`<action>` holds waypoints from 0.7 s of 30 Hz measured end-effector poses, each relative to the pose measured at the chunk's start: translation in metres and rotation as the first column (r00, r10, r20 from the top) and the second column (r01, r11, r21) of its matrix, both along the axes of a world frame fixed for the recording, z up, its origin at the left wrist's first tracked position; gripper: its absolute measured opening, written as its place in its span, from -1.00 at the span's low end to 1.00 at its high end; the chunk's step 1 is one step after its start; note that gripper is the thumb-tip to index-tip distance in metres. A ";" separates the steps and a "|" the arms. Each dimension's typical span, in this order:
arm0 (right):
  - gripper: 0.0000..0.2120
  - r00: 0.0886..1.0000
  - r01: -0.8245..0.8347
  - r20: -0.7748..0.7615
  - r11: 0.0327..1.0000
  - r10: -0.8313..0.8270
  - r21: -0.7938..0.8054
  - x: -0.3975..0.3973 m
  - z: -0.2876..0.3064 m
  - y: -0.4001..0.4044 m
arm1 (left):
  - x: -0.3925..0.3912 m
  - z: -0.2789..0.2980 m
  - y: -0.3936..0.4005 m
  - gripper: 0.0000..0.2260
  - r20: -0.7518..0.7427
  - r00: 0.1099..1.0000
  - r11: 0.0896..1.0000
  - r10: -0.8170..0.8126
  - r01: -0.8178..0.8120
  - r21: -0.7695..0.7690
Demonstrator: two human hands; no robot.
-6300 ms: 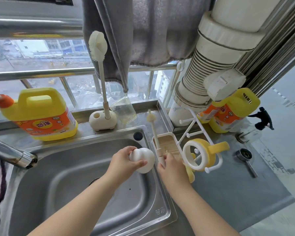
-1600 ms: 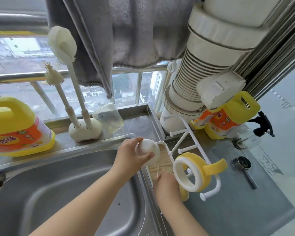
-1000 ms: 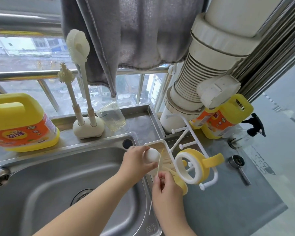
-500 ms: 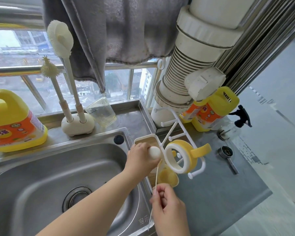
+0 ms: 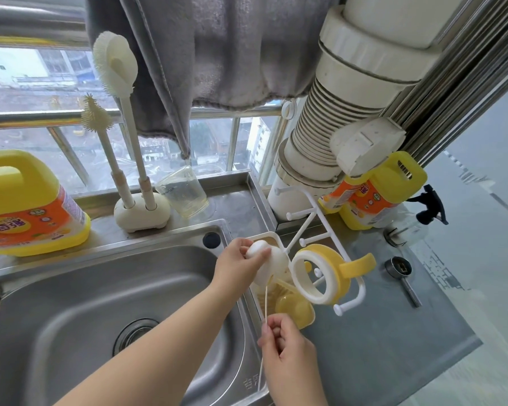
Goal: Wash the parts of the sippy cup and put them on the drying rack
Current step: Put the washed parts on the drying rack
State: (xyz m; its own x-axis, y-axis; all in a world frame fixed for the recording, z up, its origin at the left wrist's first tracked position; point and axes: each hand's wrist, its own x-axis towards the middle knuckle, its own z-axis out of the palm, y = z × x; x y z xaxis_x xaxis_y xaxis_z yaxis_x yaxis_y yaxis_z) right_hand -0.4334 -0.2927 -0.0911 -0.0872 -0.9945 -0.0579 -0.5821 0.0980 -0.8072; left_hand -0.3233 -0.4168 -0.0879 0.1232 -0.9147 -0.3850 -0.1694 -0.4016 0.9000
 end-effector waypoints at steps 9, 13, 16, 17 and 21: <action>-0.86 1.000 0.029 0.003 0.997 -0.029 -0.066 0.004 0.006 0.001 | -0.009 -0.009 -0.004 -0.53 0.592 0.726 0.843 -0.350 0.520 -0.139; -0.78 0.999 0.030 -0.017 0.998 -0.031 -0.060 0.003 0.008 0.000 | -0.009 -0.016 -0.004 -0.46 0.611 0.710 0.833 -0.350 0.535 -0.143; -0.76 0.999 0.028 -0.036 0.999 -0.029 -0.041 0.006 0.009 -0.001 | -0.004 -0.016 -0.004 -0.40 0.609 0.701 0.847 -0.370 0.525 -0.090; -0.75 0.999 0.026 -0.038 0.999 -0.027 -0.027 0.007 0.009 -0.002 | -0.001 -0.016 -0.005 -0.38 0.616 0.686 0.847 -0.387 0.528 -0.056; -0.70 1.000 0.029 0.007 0.998 -0.029 0.059 0.013 0.008 -0.007 | 0.011 -0.011 -0.005 -0.41 0.621 0.622 0.821 -0.477 0.567 0.063</action>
